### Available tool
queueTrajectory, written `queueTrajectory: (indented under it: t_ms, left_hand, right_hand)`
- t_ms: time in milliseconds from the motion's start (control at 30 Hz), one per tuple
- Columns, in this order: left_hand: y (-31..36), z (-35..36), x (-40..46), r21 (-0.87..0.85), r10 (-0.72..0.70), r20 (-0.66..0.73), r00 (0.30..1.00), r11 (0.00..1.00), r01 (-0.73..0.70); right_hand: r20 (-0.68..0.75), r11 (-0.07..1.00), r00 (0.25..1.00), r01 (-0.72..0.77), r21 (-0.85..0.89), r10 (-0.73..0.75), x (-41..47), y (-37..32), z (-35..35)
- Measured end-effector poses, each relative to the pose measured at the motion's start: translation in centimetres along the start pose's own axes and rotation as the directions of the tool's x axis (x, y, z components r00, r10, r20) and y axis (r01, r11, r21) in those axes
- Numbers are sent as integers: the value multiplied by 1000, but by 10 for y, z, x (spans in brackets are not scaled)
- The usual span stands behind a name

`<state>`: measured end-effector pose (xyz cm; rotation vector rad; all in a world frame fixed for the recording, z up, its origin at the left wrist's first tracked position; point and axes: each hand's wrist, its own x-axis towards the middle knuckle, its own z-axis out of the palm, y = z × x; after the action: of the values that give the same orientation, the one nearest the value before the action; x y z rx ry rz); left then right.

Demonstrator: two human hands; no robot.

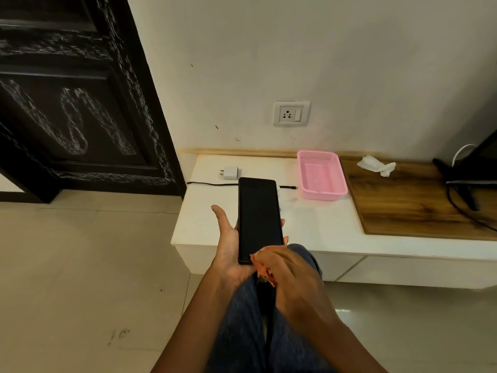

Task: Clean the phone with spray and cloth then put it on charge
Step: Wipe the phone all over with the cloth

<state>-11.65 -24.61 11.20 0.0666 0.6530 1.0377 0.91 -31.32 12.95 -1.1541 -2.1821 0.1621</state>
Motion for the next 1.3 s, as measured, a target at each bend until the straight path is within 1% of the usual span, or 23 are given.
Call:
queueTrajectory:
  t_ms: [100, 167, 267, 333, 500, 600, 700, 800, 867, 967, 1067, 1200, 1300]
  left_hand:
    - [0, -4, -1, -14, 10, 28, 1000, 1000, -10]
    - [2, -6, -1, -36, 24, 49, 999, 999, -22]
    - [3, -7, -3, -41, 37, 72, 997, 999, -34]
    - [2, -7, -2, -33, 39, 73, 997, 999, -36]
    - [4, -4, -2, 61, 40, 57, 998, 997, -44]
    - [3, -2, -5, 122, 40, 54, 998, 991, -47]
    - [2, -2, -6, 171, 48, 37, 998, 984, -53]
    - [2, -2, -6, 143, 60, 21, 998, 988, -62]
    - [3, -4, -5, 104, 57, 49, 997, 993, -62]
    - [2, -10, -2, 59, 68, 70, 995, 996, -72]
    - [-2, -13, 0, 30, 56, 60, 997, 998, -57]
    - [-3, -9, 0, 112, 30, 29, 999, 993, -33]
    - [-4, -3, 0, 182, 39, 33, 999, 982, -44]
  right_hand:
    - [23, 1000, 999, 22, 8, -22, -1, 2, 0]
    - [21, 999, 999, 26, -24, -25, -6, 10, -2]
    - [22, 995, 999, -27, -97, 30, -13, 22, -5]
    - [14, 991, 999, -39, -129, 41, -15, 25, -5]
    - [-68, 986, 997, -51, -159, 40, -6, 31, -3]
    - [-107, 991, 993, -56, -125, 43, 7, 32, -6]
    - [-133, 984, 990, -59, -166, 37, 19, 35, -6]
    - [-156, 984, 987, -68, -166, 42, 20, 34, -3]
    - [-163, 985, 986, -70, -161, 43, 11, 30, 0]
    - [-133, 987, 990, -65, -145, 46, -10, 24, 8]
    - [-110, 984, 993, -54, -168, 35, -23, 20, 13]
    - [-200, 982, 980, -32, -186, -6, -15, 24, 11]
    - [-231, 974, 973, -74, -213, 23, -2, 32, 10]
